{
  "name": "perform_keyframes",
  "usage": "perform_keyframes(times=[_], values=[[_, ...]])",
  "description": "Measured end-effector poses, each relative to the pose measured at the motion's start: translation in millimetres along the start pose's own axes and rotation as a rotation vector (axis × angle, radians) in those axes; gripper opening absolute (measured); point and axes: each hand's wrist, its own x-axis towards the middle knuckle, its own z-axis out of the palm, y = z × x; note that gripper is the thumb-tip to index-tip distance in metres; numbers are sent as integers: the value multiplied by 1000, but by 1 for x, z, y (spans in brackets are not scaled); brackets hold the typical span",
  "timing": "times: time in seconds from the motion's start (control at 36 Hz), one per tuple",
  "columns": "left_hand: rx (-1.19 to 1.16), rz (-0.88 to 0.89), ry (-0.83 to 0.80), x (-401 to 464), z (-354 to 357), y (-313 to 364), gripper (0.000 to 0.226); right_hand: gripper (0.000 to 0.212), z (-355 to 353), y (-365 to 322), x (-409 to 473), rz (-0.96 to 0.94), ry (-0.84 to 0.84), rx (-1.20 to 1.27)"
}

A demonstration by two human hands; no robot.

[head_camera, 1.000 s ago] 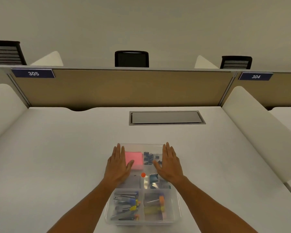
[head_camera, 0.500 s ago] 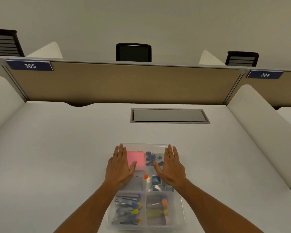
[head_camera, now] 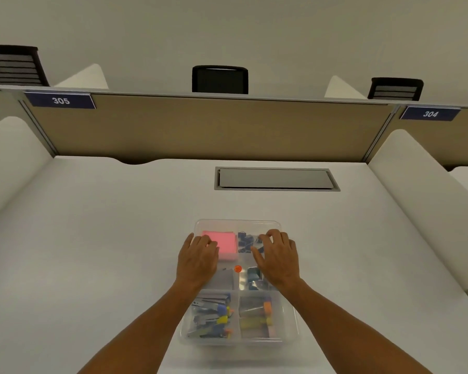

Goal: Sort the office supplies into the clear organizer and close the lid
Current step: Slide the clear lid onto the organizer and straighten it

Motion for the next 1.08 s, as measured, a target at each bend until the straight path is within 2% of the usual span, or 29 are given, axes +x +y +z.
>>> perform_keyframes(times=[0.08,0.17,0.22,0.28,0.36,0.42,0.61,0.94,1.08], values=[[-78,-48,-19,-10,-6,5,31,41,-3,-4,-8,-23,-47,43],[-62,-80,-184,-30,-4,9,65,46,-5,-4,-26,-45,-89,134],[-56,-65,-256,-46,-2,13,85,56,-4,-4,-44,-43,-137,150],[-76,-60,-282,-61,-1,17,94,74,-2,-3,-63,-31,-224,122],[-99,-70,-286,-75,-2,22,96,97,1,-2,-87,-51,-270,110],[-90,-69,-289,-80,-5,23,97,101,2,-2,-98,-60,-264,95],[-52,-63,-289,-87,-6,26,98,101,6,-3,-112,-57,-225,59],[-83,-74,-269,-85,-11,26,91,90,7,-3,-113,-30,-139,140],[-60,-76,-275,-74,-8,26,91,94,9,-1,-101,-42,-183,93]])
